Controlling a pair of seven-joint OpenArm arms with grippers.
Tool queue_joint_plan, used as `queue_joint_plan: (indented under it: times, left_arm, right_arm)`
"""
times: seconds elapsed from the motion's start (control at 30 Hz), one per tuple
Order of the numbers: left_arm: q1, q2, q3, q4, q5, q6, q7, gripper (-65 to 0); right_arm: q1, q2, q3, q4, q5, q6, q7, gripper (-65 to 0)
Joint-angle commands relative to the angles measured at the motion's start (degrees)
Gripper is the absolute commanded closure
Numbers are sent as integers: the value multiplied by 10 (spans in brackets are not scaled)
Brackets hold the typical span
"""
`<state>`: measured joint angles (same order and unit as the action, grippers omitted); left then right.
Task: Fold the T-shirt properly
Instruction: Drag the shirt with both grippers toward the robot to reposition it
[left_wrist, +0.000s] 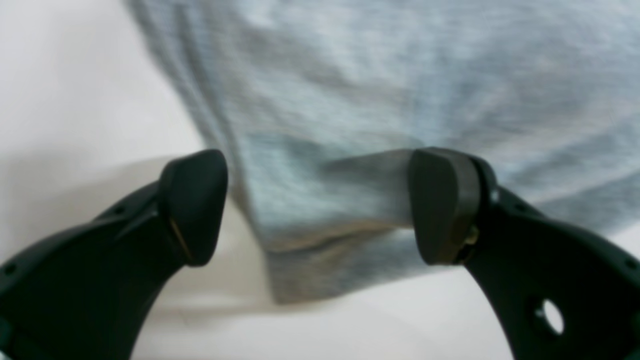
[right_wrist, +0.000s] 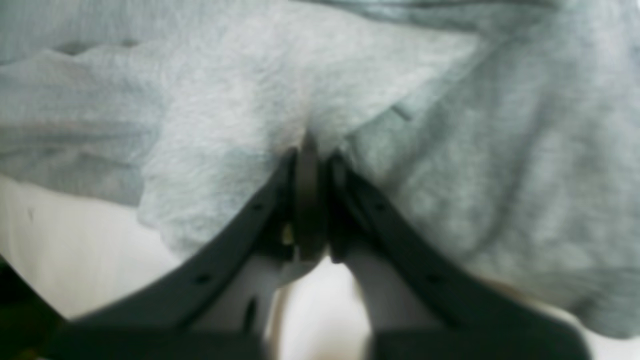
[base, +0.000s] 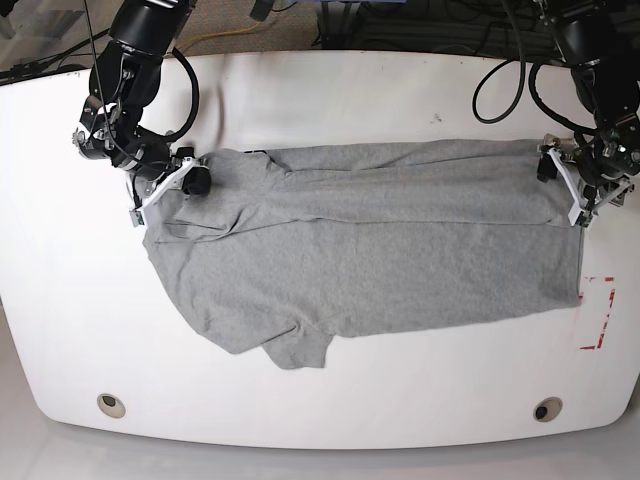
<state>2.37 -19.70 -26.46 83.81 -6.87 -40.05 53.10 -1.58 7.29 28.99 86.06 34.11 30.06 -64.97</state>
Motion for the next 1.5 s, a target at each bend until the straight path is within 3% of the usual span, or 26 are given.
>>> queue_joint_plan:
  times: [0.0,0.1,0.23,0.5,0.77,1.0,1.23,1.47]
  left_arm:
    - [-3,-14,-2,9,-1,1,-7,-524]
    - [2,-15,-2,9,-2,1,-7,-524]
    - [2,-15,-2,9,-4,1,-7,-524]
    - [0,-14,-4,14,-8,1,-7,-525]
    - [5,-17,-48,14,-137,1,-5,-528]
    - [29,-33,-53,15,-212,1,-5,-529]
    - [58,-43,-54,27,-225,1,-5,-529]
    - [77,-43,-61,27,-225,1,-6,-529]
  right_arm:
    - [7,10,22,0,7,5,9,-152]
    - [7,19,42,0,12,6,8,-247]
    - [7,32,44,15,15,7,5,-320]
    - [-24,71,45,85,91,0,5,-325]
    - [-20,136,97,14,89,0,11,-325]
    - [-20,201,58,-87,89,3,76,-327]
    - [-20,200,-1,-128,91,6,124,-327]
    - [-15,166,-12,-123,91,6,126,-327]
